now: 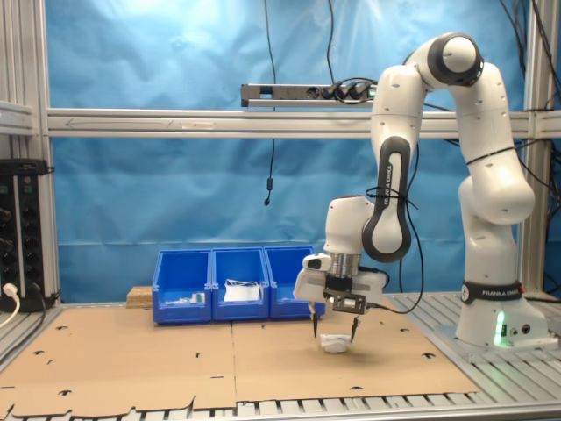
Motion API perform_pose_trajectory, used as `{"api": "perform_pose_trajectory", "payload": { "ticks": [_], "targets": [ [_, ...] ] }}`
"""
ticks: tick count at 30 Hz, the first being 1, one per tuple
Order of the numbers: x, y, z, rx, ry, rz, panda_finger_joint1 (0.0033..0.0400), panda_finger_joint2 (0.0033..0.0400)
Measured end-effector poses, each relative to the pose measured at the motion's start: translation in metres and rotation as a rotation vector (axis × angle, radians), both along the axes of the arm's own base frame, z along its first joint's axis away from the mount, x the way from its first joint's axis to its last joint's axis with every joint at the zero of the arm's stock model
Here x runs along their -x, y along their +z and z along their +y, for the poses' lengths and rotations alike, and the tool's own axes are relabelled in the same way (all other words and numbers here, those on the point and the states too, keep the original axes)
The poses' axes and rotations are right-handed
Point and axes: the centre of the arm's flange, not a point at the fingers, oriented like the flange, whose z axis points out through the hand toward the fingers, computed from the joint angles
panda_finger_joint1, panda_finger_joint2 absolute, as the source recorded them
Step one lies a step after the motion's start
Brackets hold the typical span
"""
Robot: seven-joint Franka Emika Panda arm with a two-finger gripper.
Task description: Pick and place sorting task of medical equipment.
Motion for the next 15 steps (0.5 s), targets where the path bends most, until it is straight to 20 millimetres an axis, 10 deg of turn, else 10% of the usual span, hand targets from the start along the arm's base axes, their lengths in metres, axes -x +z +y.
{"api": "perform_pose_trajectory", "payload": {
  "ticks": [15],
  "targets": [
    [0.0008,-0.0034,-0.0072,0.007,-0.025,-0.011,0.0400,0.0400]
  ]
}}
